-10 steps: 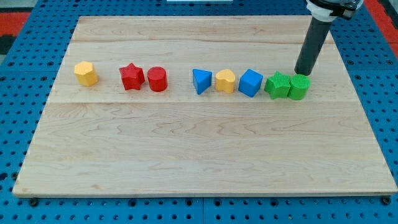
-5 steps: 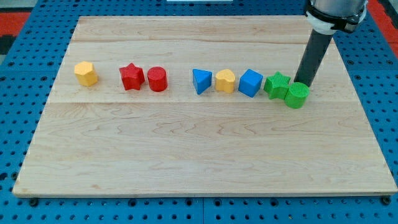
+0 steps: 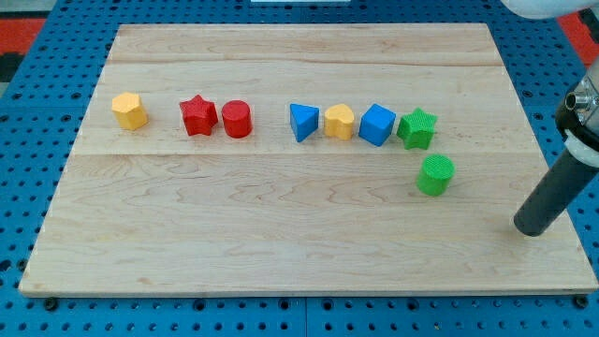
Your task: Slide the green circle towards bottom center
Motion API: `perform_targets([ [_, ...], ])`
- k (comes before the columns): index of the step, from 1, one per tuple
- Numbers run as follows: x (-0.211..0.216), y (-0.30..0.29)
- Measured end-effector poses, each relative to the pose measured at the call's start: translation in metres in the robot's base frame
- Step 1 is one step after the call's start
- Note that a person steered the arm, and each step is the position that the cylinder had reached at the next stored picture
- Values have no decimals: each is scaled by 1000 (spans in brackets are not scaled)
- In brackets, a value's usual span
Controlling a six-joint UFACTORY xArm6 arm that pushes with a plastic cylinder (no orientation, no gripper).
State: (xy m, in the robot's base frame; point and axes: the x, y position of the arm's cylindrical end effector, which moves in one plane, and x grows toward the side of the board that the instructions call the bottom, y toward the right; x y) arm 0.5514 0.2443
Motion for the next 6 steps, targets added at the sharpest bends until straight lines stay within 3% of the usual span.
perform_targets([
  [3, -34, 0],
  [4, -68, -21],
  [5, -82, -101],
  [6, -85, -122],
])
